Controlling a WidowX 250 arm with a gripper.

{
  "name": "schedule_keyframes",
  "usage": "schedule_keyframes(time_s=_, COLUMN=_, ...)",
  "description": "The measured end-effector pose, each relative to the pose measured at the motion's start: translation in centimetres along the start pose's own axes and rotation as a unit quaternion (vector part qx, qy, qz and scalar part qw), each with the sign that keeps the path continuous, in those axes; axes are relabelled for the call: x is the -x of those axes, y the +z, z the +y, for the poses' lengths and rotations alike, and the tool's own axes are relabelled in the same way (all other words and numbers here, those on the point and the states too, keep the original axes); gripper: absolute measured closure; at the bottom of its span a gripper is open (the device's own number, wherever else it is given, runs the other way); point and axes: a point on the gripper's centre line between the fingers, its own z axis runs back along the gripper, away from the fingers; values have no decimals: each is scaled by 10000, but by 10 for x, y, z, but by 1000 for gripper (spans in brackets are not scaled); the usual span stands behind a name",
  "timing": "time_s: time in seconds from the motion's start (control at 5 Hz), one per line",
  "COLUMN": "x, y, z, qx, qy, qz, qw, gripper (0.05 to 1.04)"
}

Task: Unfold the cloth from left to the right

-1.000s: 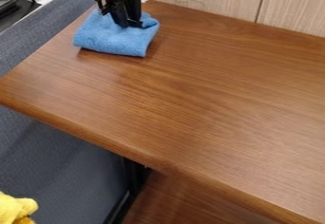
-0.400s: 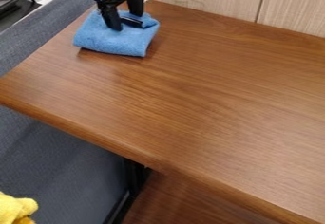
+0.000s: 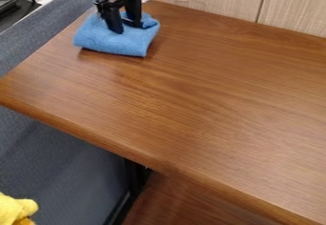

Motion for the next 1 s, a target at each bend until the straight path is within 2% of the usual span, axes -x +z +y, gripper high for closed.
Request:
schedule_keyframes(time_s=0.2, x=0, y=-1, z=0, qx=20, qy=39, qz=-12, qw=10000, gripper=717)
schedule_keyframes(time_s=0.4, x=0, y=-1, z=0, qx=26, qy=47, qz=-16, qw=10000, gripper=917)
schedule_keyframes(time_s=0.6, x=0, y=-2, z=0, qx=26, qy=62, qz=-16, qw=10000, gripper=1003)
schedule_keyframes(time_s=1.0, x=5, y=0, z=2, qx=74, qy=58, qz=95, qw=9999, gripper=1016)
